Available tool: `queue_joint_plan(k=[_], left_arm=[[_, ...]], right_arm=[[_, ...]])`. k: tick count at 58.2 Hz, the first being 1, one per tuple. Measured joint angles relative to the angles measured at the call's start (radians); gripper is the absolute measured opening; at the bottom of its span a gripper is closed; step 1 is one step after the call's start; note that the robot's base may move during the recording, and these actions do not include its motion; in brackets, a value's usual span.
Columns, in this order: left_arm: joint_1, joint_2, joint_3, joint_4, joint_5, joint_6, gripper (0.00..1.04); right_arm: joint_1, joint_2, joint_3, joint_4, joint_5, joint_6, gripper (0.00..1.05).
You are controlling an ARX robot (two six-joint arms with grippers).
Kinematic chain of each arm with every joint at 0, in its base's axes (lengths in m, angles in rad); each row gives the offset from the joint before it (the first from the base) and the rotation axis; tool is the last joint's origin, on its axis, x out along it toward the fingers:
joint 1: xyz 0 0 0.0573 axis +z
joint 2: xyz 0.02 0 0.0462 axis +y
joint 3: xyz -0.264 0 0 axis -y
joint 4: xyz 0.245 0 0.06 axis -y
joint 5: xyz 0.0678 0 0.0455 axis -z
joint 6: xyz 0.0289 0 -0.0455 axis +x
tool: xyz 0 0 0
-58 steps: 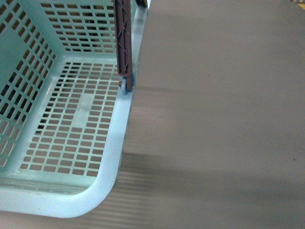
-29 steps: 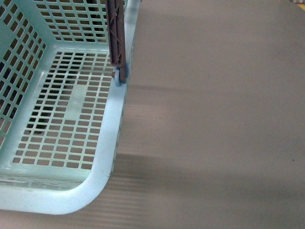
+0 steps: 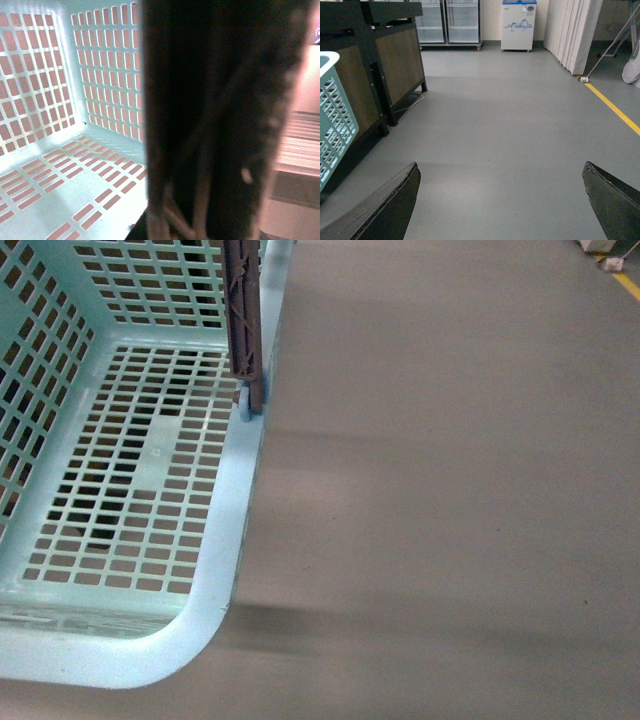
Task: Pick mango and avocado into basket
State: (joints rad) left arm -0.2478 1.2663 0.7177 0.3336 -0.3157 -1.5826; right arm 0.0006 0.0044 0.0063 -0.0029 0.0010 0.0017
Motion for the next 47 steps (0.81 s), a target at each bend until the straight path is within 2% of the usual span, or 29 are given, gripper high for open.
queue_joint_plan(k=[47], left_arm=[[0.000,0.000,0.000,0.000,0.000,0.000,0.06]], right_arm=[[0.000,0.000,0.000,0.000,0.000,0.000,0.97]])
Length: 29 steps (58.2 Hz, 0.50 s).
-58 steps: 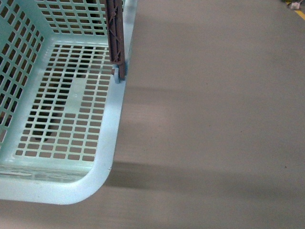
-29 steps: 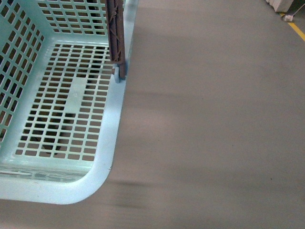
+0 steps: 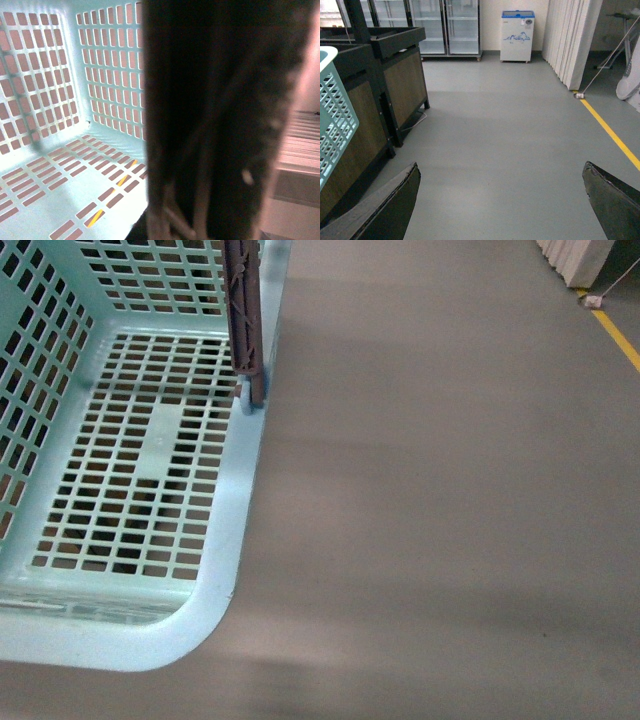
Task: Pick mango and avocado into basket
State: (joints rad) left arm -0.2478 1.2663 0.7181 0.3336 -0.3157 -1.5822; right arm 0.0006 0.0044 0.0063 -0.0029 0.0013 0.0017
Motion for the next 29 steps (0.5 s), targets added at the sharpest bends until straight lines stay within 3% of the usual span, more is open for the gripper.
queue_joint_plan(k=[29], left_arm=[[0.000,0.000,0.000,0.000,0.000,0.000,0.06]], right_arm=[[0.000,0.000,0.000,0.000,0.000,0.000,0.97]])
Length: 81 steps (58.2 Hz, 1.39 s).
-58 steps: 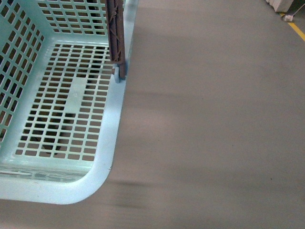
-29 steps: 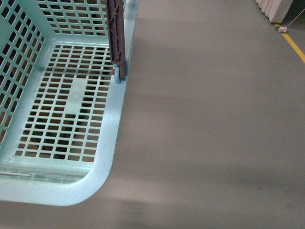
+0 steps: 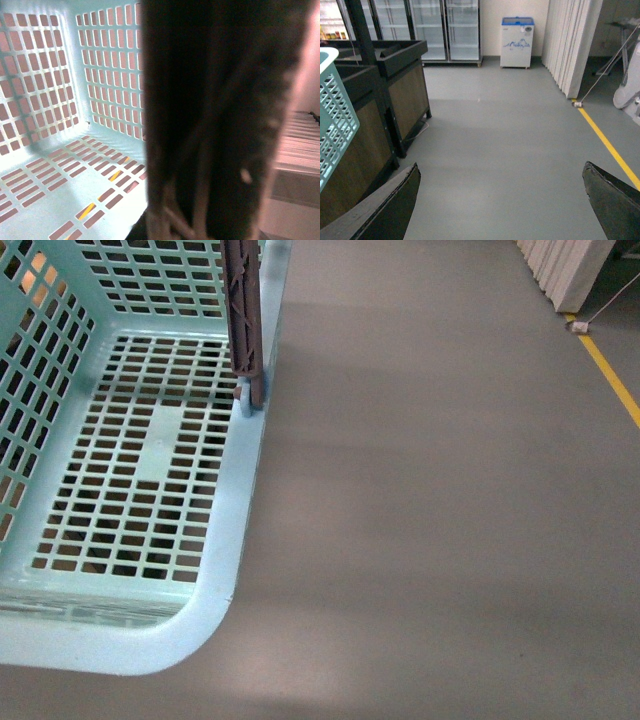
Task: Pick mango and avocado into basket
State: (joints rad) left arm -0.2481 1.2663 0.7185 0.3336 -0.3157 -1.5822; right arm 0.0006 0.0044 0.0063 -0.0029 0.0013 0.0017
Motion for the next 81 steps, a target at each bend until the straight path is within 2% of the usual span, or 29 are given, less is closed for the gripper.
queue_joint_plan(k=[81], left_arm=[[-0.004,-0.002,0.000,0.000,-0.003,-0.001,0.06]], right_arm=[[0.000,0.000,0.000,0.000,0.001,0.000,0.97]])
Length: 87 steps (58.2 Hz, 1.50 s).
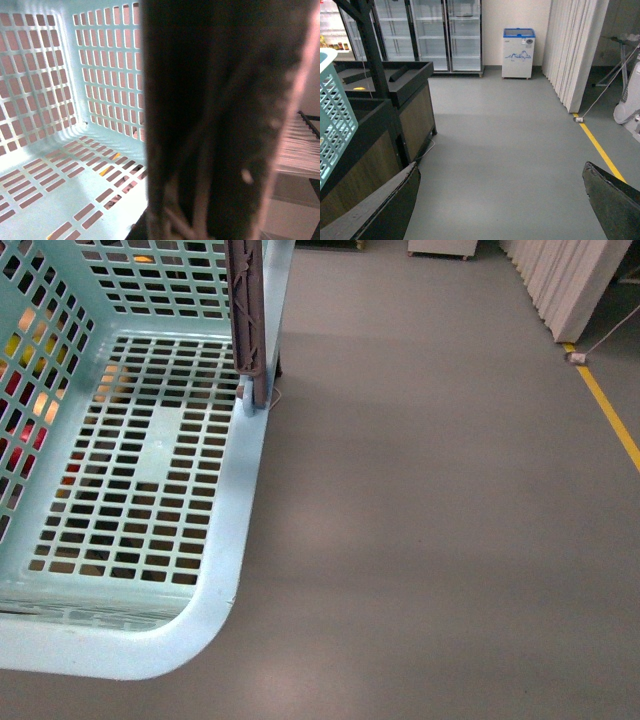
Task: Pick mango and avocado into basket
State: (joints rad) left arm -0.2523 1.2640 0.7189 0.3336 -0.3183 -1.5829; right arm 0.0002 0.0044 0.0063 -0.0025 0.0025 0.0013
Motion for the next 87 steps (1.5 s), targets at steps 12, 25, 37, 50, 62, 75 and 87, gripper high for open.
queue_joint_plan(k=[12,25,37,50,62,75,87], left_arm=[[0.001,0.002,0.000,0.000,0.003,0.001,0.06],[0.001,0.003,0.000,0.000,0.007,0.000,0.06],[0.001,0.000,-0.001,0.000,0.003,0.002,0.06],[0.003,0.001,-0.001,0.000,0.000,0.003,0.06],[0.003,0.000,-0.001,0.000,0.006,0.001,0.06],[0.003,0.000,-0.002,0.000,0.003,0.003,0.06],[0.003,0.001,-0.002,0.000,0.003,0.002,0.06]], right_arm=[[0.000,0.000,0.000,0.000,0.000,0.000,0.97],[0.000,0.001,0.000,0.000,0.000,0.000,0.97],[0.000,0.000,0.000,0.000,-0.002,0.000,0.97],[0.000,0.000,0.000,0.000,-0.002,0.000,0.97],[0.000,0.000,0.000,0.000,-0.002,0.000,0.97],[0.000,0.000,0.000,0.000,-0.002,0.000,0.97],[0.000,0.000,0.000,-0.001,-0.003,0.000,0.97]])
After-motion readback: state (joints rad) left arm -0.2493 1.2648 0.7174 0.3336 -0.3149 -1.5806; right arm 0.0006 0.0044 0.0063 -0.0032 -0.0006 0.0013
